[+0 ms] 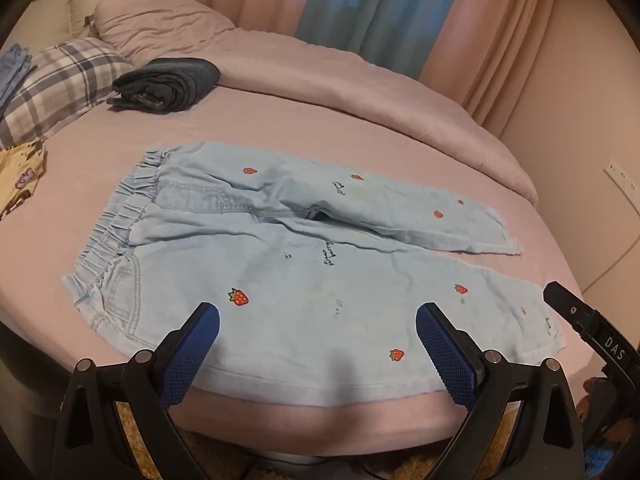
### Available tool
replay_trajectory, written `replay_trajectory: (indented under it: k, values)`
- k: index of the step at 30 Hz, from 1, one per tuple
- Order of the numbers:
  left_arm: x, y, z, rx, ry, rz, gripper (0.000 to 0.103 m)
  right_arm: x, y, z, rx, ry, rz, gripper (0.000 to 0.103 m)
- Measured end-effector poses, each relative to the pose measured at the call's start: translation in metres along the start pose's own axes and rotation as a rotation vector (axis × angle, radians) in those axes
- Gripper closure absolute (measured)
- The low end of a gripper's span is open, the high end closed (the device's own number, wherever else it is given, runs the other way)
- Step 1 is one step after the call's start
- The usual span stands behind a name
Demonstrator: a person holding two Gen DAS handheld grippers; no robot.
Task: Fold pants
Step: 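Move both grippers open over the light blue strawberry jeans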
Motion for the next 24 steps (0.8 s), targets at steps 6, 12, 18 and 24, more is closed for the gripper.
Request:
replay_trajectory:
  k: [6,12,18,24]
  values:
    - [-0.003,0.0,0.0,0.002,-0.021,0.016,0.004,0.005,-0.005,-0.004,-0.002,-0.003,-0.005,0.006]
    - [-0.005,-0.001,0.003,0.003,-0.039,0.031,0.004,0.002,-0.008,-0.005,0.002,-0.006,-0.005,0.006]
    - [-0.006,-0.001,-0.001,0.004,-0.047,0.038,0.004,0.002,-0.01,-0.004,-0.014,-0.013,-0.008,0.006]
    - [0.0,0.002,0.009,0.012,-0.014,0.016,0.005,0.001,-0.006,0.003,0.036,0.019,-0.022,0.006]
Point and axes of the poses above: each gripper's, at about its wrist camera, not at the fingertips, and z roughly against the way its jaws point, x to its right, y to its top, the point moved 2 cm from there along -z, roughly the way its jaws point, and after that the axes turned 8 degrees about y, right-handed, at the moved point
